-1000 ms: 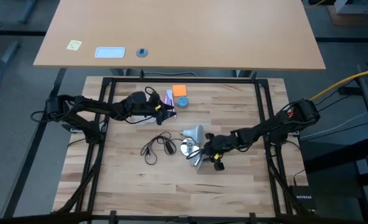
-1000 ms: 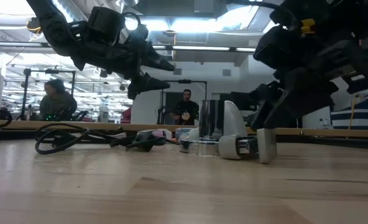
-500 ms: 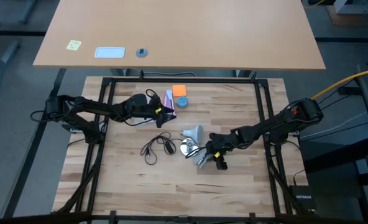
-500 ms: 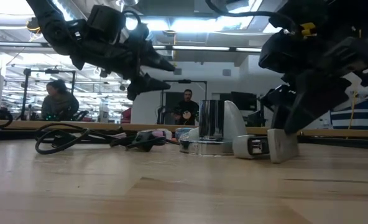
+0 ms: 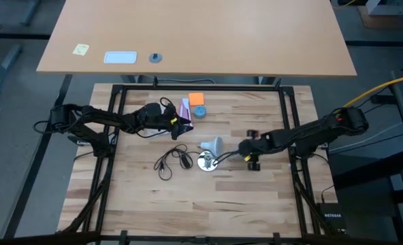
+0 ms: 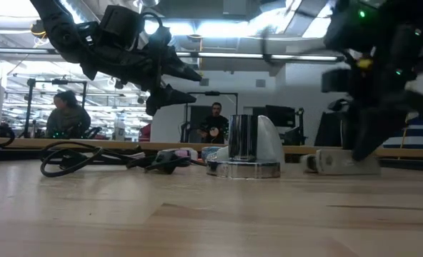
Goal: Screw lightbulb
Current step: Move the gray stapler to the top right, then insert the lightbulb into the lamp
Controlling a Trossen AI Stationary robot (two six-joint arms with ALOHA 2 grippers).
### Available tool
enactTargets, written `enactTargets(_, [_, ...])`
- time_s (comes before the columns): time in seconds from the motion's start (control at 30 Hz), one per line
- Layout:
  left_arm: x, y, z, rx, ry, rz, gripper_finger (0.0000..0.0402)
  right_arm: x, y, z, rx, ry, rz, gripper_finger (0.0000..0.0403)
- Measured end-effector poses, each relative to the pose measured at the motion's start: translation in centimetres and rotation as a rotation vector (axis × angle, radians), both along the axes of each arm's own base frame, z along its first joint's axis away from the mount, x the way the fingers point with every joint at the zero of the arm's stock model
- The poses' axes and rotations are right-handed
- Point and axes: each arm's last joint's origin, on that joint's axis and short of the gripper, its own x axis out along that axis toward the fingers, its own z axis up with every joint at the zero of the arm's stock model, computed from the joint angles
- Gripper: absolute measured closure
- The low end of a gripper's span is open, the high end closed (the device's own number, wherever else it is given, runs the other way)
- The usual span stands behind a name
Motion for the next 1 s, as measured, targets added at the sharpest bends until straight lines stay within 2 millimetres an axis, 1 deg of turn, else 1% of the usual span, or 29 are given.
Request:
enactTargets(0.07, [0.0,0.0,0.0,0.006,0.001,-0.002,0.0147,-1.1,-0.9,0.2,-0.109,0.069,-0.037,0.0260])
enactTargets(0.13, [0.0,0.0,0.0,0.009,0.001,-0.002,0.0147,-1.6,-1.8,0.3,-0.215,0.110,-0.087,0.0260])
enactTargets(0.23, [0.0,0.0,0.0,0.009,0.001,-0.002,0.0147,-1.7,-3.4,0.5,-0.338,0.132,-0.141,0.0260])
enactTargets(0.3, [0.0,0.0,0.0,0.008,0.001,-0.002,0.0147,-1.6,-4.4,0.5,-0.379,0.135,-0.159,0.0260])
enactTargets(0.37, [0.0,0.0,0.0,0.007,0.001,-0.002,0.0147,-1.3,-5.1,0.6,-0.381,0.109,-0.190,0.0260])
enactTargets(0.47, [0.0,0.0,0.0,0.008,0.001,-0.002,0.0147,-1.0,-5.7,0.6,-0.318,0.073,-0.214,0.0260])
enactTargets(0.63, [0.0,0.0,0.1,0.022,-0.003,-0.006,0.0147,-0.6,-5.6,0.7,-0.196,0.018,-0.193,0.0260])
enactTargets(0.73, [0.0,0.0,0.2,0.049,-0.011,-0.011,0.0147,-0.1,-5.5,1.1,-0.148,-0.009,-0.180,0.0260])
enactTargets(0.83, [0.1,-0.1,0.1,0.082,-0.007,-0.023,0.0147,0.8,-5.6,2.3,-0.143,-0.054,-0.177,0.0260])
enactTargets(1.0, [0.2,-0.9,-0.3,0.127,0.040,-0.070,0.0147,2.7,-5.8,5.5,-0.159,-0.149,-0.115,0.0260])
